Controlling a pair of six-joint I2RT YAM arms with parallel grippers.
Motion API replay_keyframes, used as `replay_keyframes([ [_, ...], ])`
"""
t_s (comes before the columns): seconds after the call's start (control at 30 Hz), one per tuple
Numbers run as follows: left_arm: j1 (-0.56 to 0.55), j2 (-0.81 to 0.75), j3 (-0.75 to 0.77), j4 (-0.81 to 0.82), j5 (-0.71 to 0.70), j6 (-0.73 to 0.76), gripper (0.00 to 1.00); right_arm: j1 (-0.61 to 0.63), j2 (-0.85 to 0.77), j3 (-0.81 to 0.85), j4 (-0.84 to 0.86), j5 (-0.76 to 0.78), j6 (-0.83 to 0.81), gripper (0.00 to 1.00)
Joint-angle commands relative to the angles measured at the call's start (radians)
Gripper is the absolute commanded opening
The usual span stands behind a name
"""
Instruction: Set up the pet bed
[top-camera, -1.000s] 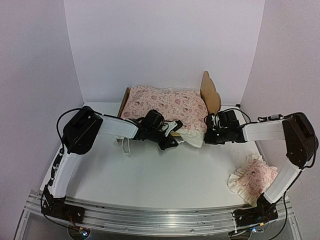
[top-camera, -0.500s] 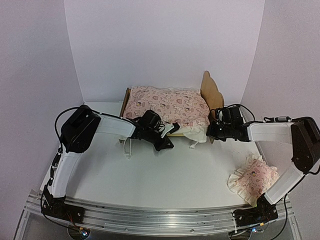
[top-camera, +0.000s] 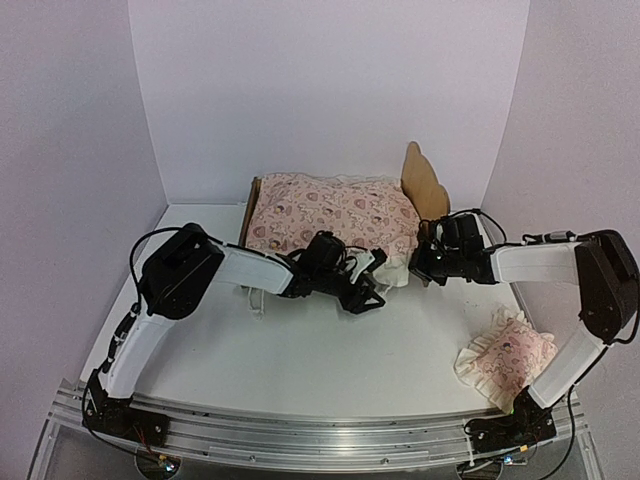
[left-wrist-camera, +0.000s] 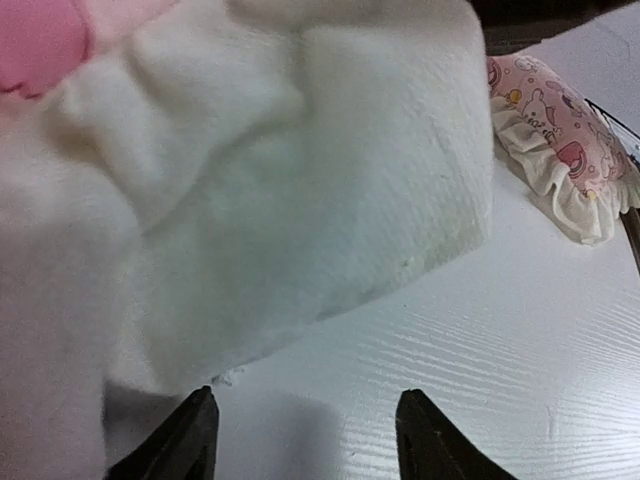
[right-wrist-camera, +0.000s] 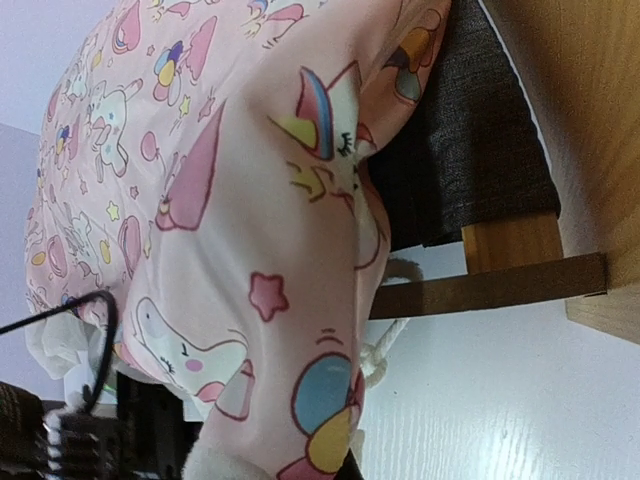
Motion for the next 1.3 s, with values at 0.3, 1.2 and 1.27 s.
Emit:
replay_keyframes([
  [0.3,-0.037,0.133,0.117,0.171,-0.297,0.017,0.74,-0.022,-0.019,-0.014,-0.058,-0.060,0.097,0.00],
  [1.2,0.037,0.018,0.180,-0.185,-0.132,0.050,0.00,-0.066,-0.057,0.075,-0.276,0.157,-0.122,0.00],
  [1.27,0.041,0.010,0.172,-0.208,-0.124,0.066,0.00,-0.079,-0.058,0.083,-0.287,0.178,-0.145,0.00],
])
